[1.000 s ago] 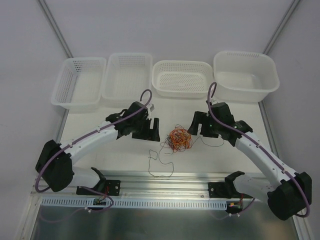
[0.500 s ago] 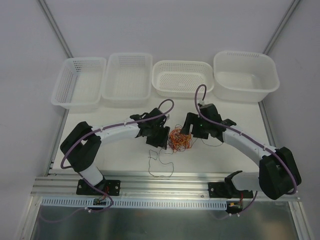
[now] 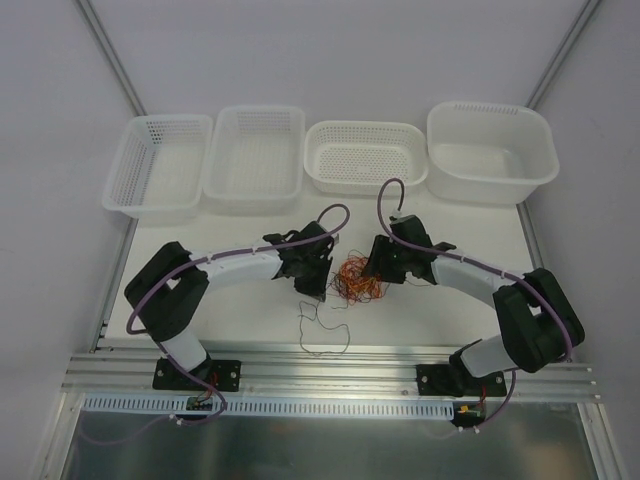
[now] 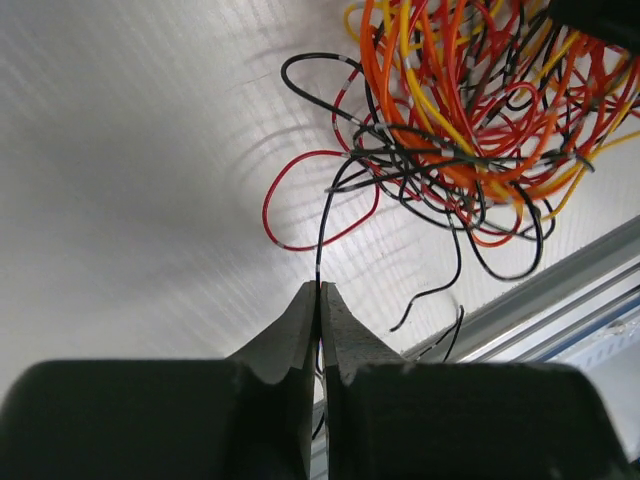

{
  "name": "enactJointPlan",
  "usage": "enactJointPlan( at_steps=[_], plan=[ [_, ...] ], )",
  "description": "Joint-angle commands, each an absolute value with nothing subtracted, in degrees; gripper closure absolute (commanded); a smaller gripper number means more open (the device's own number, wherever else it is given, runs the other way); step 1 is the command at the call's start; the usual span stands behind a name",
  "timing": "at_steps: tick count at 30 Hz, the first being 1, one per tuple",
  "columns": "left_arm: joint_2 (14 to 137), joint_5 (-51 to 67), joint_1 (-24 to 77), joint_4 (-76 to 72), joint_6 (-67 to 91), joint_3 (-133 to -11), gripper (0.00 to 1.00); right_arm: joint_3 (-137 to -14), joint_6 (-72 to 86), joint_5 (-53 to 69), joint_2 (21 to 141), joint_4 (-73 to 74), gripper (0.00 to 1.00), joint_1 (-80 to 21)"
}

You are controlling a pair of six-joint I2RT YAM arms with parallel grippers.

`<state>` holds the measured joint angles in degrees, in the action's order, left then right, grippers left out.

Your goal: Untangle the cables

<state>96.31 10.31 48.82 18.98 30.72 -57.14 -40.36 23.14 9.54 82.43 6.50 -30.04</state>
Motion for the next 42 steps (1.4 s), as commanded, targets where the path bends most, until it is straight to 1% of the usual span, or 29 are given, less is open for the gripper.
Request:
enactJointPlan(
  at_steps=[1, 3, 4, 6, 7, 8, 10, 11, 12, 14, 15, 16, 18, 19, 22, 26, 29, 35, 38, 39, 41, 42],
  plan=[
    [89.22, 8.80, 49.39, 18.54, 30.76, -55.99, 1.00, -39.90, 23.38, 9.76, 83.58, 3.95, 0.52, -30.32],
    [84.67, 5.47, 49.31, 18.89, 30.59, -54.85, 1.00, -40.16, 22.51, 8.10, 83.15, 5.27, 0.66, -30.32],
    [82.90, 4.06, 49.22, 19.24, 30.59, -54.50, 1.00, -40.51, 21.80, 7.48, 82.71, 6.84, 0.79, -30.32],
    [77.64, 0.28, 48.35, 21.35, 30.50, -53.62, 1.00, -41.13, 20.57, 5.55, 80.95, 8.87, 0.90, -30.41],
    [75.78, -1.48, 47.56, 22.40, 30.59, -53.53, 1.00, -41.48, 19.87, 4.58, 80.16, 11.31, 0.97, -30.32],
    [74.02, -2.02, 44.85, 25.20, 30.59, -53.35, 1.00, -42.44, 18.30, 3.61, 78.24, 12.64, 0.99, -30.32],
    [68.75, -3.33, 41.24, 28.28, 30.41, -53.26, 1.00, -43.24, 16.80, 0.54, 76.30, 16.85, 0.99, -29.62],
    [66.82, -3.60, 37.22, 29.52, 29.98, -53.35, 1.00, -44.11, 15.66, -1.65, 74.46, 18.27, 0.99, -29.10],
    [62.97, -3.86, 34.65, 32.32, 29.62, -53.52, 1.00, -44.56, 15.04, -2.10, 73.40, 19.67, 0.99, -27.53],
    [59.17, -5.18, 30.43, 34.79, 28.14, -54.22, 1.00, -45.52, 14.15, -2.98, 71.46, 23.63, 0.99, -25.41],
    [56.02, -5.88, 25.97, 36.28, 27.52, -55.71, 1.00, -46.57, 13.28, -3.60, 69.37, 25.03, 0.99, -22.96],
    [54.59, -6.41, 24.01, 38.47, 26.90, -56.59, 1.00, -47.19, 12.92, -3.86, 68.39, 27.57, 0.99, -21.72],
    [52.31, -8.34, 19.97, 40.95, 24.44, -60.18, 1.00, -49.03, 11.87, -3.69, 66.37, 29.87, 0.99, -17.61],
    [51.95, -9.39, 16.38, 43.31, 23.04, -61.51, 1.00, -49.74, 11.52, -3.69, 64.44, 31.71, 0.99, -16.27],
    [51.94, -10.72, 11.71, 45.61, 21.02, -66.26, 1.00, -52.54, 10.38, -3.17, 61.80, 34.88, 0.99, -12.05],
    [53.35, -6.96, 11.42, 45.70, 20.48, -70.74, 1.00, -54.75, 10.11, -0.46, 60.73, 36.39, 0.99, -11.51],
    [55.19, -3.17, 11.42, 45.35, 20.74, -72.06, 1.00, -53.54, 11.16, 3.33, 61.26, 35.07, 0.98, -11.51],
    [56.51, 1.39, 11.34, 45.26, 20.74, -75.40, 1.00, -47.48, 12.57, 6.41, 64.67, 29.89, 0.94, -12.56],
    [57.65, 3.60, 11.34, 45.26, 20.92, -78.30, 1.00, -46.06, 12.22, 7.55, 66.88, 28.13, 0.81, -13.97],
    [58.00, 3.78, 11.34, 45.35, 20.92, -79.27, 1.00, -45.71, 12.13, 7.91, 67.93, 28.04, 0.69, -14.50],
    [59.49, 3.34, 11.34, 45.35, 20.39, -83.03, 1.00, -45.62, 11.69, 8.17, 68.03, 28.12, 0.54, -15.90],
    [60.28, 2.99, 11.34, 45.35, 20.22, -84.54, 1.00, -45.70, 11.08, 8.26, 67.42, 28.39, 0.40, -16.43]
  ],
)
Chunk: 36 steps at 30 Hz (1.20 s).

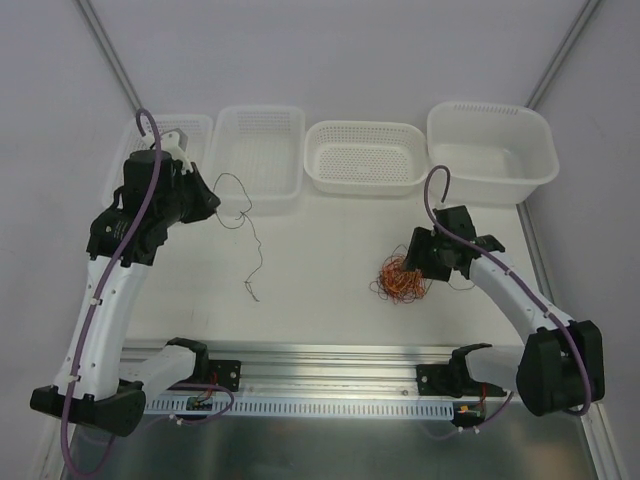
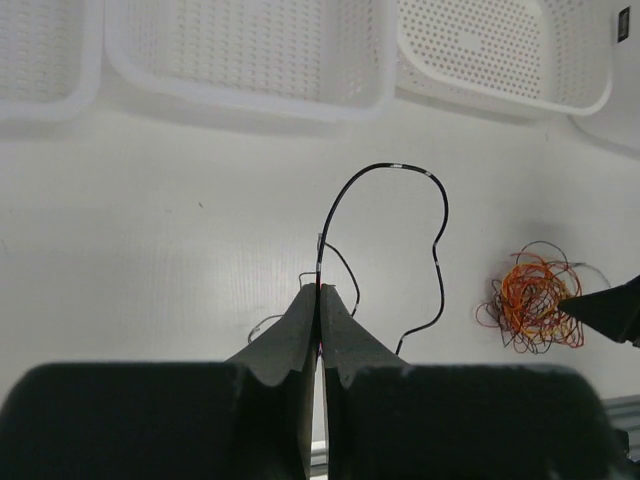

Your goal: Untangle the cables

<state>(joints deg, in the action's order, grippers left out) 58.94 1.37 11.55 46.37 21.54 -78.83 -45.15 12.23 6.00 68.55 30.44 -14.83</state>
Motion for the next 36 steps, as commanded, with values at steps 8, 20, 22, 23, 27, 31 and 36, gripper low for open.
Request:
enactJointPlan(
  at_steps=[8, 20, 22, 23, 27, 31, 36],
  plan=[
    [72.66, -8.15, 10.29, 46.41, 16.62, -107.47, 1.00, -49.39, 8.26, 7.56, 61.00, 34.53, 0.03, -22.40],
    [95.61, -26.18, -2.36, 39.39, 12.48, -136.59, 1.00, -53.08, 6.33, 11.77, 54.32, 39.02, 0.03, -24.26],
    [96.68, -26.28, -5.53, 32.90, 13.71, -132.57, 1.00, -53.26, 6.24, 12.13, 54.40, 39.20, 0.03, -24.26],
    [97.81, -26.37, -6.41, 30.87, 14.06, -131.06, 1.00, -53.09, 6.15, 12.13, 54.49, 39.29, 0.03, -24.34],
    [102.64, -29.61, -9.49, 21.28, 13.10, -124.99, 1.00, -50.11, 7.47, 12.22, 54.05, 38.76, 0.03, -24.35],
    [110.80, -27.35, -11.94, 18.90, 14.32, -123.49, 0.90, -48.61, 7.73, 11.26, 53.44, 39.29, 0.03, -24.26],
    [112.33, -22.07, -12.66, 18.98, 14.33, -122.08, 0.50, -49.65, 7.56, 7.92, 52.91, 41.31, 0.03, -24.26]
  ],
)
